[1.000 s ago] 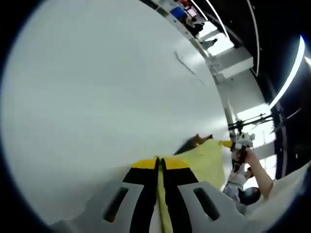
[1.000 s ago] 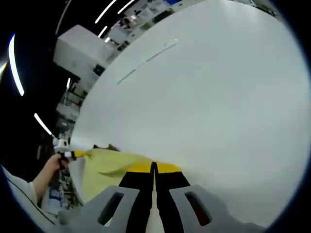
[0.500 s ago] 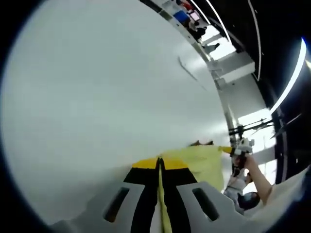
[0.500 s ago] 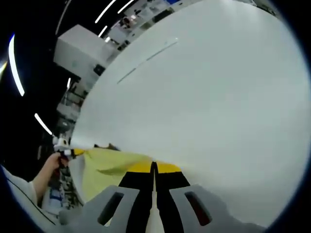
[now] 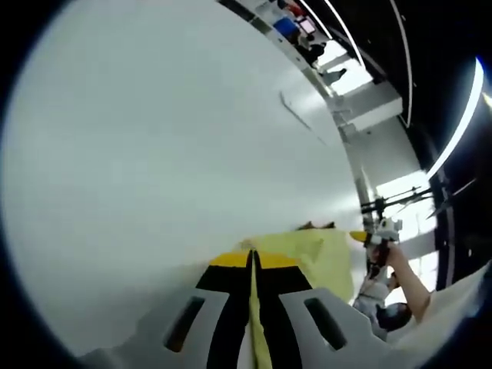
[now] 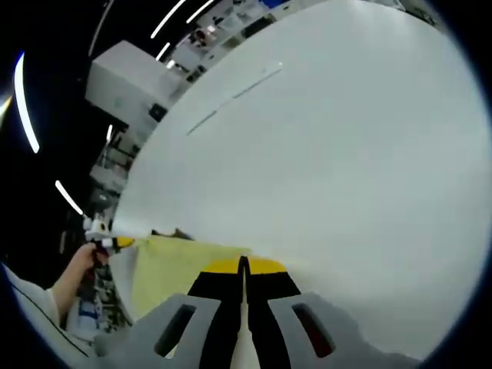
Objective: Fold the garment on the visible template until the final outline fits inside the template.
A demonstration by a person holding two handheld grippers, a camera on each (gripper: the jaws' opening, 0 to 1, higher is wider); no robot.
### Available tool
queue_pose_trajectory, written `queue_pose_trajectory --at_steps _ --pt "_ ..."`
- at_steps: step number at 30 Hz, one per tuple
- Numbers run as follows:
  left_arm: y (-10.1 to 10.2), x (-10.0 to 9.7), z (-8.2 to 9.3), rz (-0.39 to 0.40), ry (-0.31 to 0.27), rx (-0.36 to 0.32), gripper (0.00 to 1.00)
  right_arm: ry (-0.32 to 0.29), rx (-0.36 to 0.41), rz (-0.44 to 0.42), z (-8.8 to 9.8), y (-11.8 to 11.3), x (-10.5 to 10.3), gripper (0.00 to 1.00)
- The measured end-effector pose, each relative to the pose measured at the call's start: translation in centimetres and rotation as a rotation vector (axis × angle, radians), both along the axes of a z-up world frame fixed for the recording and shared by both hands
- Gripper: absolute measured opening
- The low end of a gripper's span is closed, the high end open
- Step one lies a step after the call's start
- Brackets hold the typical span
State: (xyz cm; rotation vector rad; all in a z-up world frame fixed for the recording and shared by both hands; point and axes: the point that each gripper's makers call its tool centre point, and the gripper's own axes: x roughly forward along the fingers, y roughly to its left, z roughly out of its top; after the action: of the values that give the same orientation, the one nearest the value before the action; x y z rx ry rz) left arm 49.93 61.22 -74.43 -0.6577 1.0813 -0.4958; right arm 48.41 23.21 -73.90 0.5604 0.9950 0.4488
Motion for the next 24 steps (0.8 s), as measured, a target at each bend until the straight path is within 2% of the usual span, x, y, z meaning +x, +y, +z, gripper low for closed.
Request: queue_pose_trajectory --at_steps 4,8,16,22,24 --pt "0.1 -0.2 0.4 0.004 -0.005 0.002 0.00 -0.022 -0.019 0.017 0.4 0.0 -0.3 0.01" --pt "0.1 -0.5 0.9 -0.001 -0.013 0.003 0.00 -0.073 -0.040 0.051 1.1 0.2 -0.5 0.01" --pt "-0.2 -1.7 2.0 -0.029 -0.041 0.020 0.00 -0.270 -0.044 0.168 3.5 1.6 -0.2 0.01" --pt "-0.3 -2.3 2.6 -0.052 -0.098 0.036 0.00 -0.303 -0.048 0.218 4.0 2.4 -1.0 0.02" --pt "-0.2 -2.5 2.7 -0.052 -0.105 0.043 0.00 -0.303 -0.052 0.229 3.9 2.6 -1.3 0.06"
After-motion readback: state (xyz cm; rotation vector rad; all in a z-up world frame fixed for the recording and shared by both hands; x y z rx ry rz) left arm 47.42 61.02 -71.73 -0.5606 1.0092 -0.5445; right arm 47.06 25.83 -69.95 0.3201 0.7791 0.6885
